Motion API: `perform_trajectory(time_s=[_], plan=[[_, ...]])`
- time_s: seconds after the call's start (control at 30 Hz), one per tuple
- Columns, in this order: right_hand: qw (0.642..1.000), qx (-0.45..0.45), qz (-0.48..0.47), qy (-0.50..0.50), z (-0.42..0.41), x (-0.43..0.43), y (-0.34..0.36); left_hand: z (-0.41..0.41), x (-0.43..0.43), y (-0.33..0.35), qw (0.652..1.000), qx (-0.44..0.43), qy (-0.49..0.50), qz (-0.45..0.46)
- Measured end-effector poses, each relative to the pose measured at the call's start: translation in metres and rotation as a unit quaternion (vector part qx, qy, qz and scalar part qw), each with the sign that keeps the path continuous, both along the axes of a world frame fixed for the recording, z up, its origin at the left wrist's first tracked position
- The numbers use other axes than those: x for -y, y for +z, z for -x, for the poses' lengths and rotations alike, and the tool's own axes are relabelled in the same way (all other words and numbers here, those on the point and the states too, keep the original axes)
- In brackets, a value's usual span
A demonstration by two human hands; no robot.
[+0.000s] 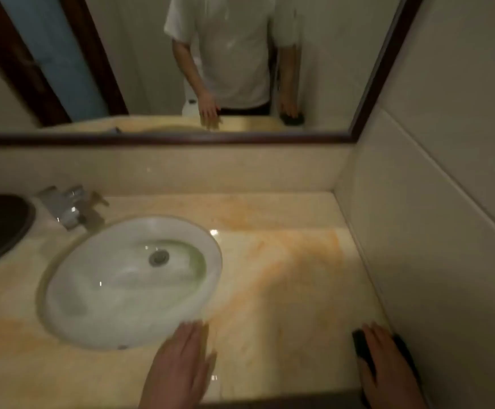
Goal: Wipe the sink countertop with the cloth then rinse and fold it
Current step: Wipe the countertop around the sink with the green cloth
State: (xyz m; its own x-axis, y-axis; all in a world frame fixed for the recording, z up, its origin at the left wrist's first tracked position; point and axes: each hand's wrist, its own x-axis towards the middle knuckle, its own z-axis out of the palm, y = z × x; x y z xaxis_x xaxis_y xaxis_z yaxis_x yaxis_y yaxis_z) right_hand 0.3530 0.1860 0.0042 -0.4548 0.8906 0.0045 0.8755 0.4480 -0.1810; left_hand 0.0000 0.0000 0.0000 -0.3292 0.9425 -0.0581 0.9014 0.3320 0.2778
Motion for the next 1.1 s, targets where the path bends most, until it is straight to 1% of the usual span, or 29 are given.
perform_trajectory(time_s=[0.03,0.07,0.1,0.13,0.2,0.23,0.27,0.33,0.4,0.47,0.53,0.57,0.63,0.73,0.8,0.87,0.9,0.97,1.03,1.1], plan=[[1.0,0.011,0.006,0.002,0.005,-0.009,-0.002,0.002,-0.012,-0.003,1.0,-0.016,-0.017,-0.007],[0.999,0.038,0.015,-0.008,0.008,-0.01,-0.001,0.003,-0.022,0.008,1.0,-0.023,-0.015,0.012],[0.998,0.058,0.026,-0.014,0.011,-0.014,-0.003,0.004,-0.025,0.002,0.999,-0.039,-0.015,0.025],[0.997,0.061,0.034,-0.024,0.012,-0.015,-0.002,0.009,-0.03,0.006,0.998,-0.05,-0.003,0.038],[0.996,0.053,0.051,-0.043,0.011,-0.008,-0.013,0.005,-0.021,-0.01,0.996,-0.049,-0.022,0.065],[0.996,0.046,0.048,-0.062,0.011,-0.005,-0.013,0.004,-0.016,-0.013,0.997,-0.058,-0.022,0.056],[0.994,0.04,0.046,-0.089,0.012,-0.003,-0.012,0.005,-0.017,-0.009,0.997,-0.045,-0.014,0.06],[0.988,0.032,0.041,-0.145,0.016,0.001,-0.013,0.008,-0.02,-0.009,0.998,-0.046,0.011,0.045],[0.986,0.023,0.048,-0.159,0.029,0.012,-0.013,0.008,-0.02,-0.008,0.998,-0.033,0.031,0.05],[0.993,0.024,0.06,-0.1,0.052,0.025,-0.014,0.011,-0.021,-0.008,0.998,-0.024,0.042,0.047],[0.997,0.03,0.072,0.007,0.086,0.04,-0.013,0.018,-0.022,-0.008,0.997,-0.023,0.046,0.049],[0.995,0.036,0.062,0.07,0.105,0.047,-0.012,0.02,-0.023,-0.01,0.997,-0.025,0.052,0.046],[0.977,0.051,0.055,0.2,0.142,0.061,-0.007,0.021,-0.024,-0.01,0.996,-0.021,0.072,0.043],[0.93,0.041,0.081,0.356,0.192,0.068,0.001,0.018,-0.028,-0.012,0.988,-0.018,0.151,0.042],[0.905,0.039,0.077,0.416,0.221,0.06,0.001,0.017,-0.029,-0.013,0.98,-0.021,0.19,0.048],[0.895,0.036,0.073,0.439,0.247,0.044,-0.001,0.018,-0.03,-0.015,0.979,-0.03,0.194,0.054],[0.897,0.032,0.076,0.434,0.26,0.034,-0.001,0.018,-0.03,-0.015,0.979,-0.029,0.192,0.057],[0.92,0.026,0.071,0.384,0.28,0.008,-0.001,0.018,-0.031,-0.014,0.979,-0.022,0.191,0.059],[0.956,0.026,0.06,0.286,0.285,-0.024,-0.003,0.017,-0.031,-0.013,0.98,-0.014,0.191,0.059],[0.981,0.031,0.047,0.184,0.268,-0.052,-0.007,0.017,-0.031,-0.013,0.979,-0.013,0.192,0.061]])
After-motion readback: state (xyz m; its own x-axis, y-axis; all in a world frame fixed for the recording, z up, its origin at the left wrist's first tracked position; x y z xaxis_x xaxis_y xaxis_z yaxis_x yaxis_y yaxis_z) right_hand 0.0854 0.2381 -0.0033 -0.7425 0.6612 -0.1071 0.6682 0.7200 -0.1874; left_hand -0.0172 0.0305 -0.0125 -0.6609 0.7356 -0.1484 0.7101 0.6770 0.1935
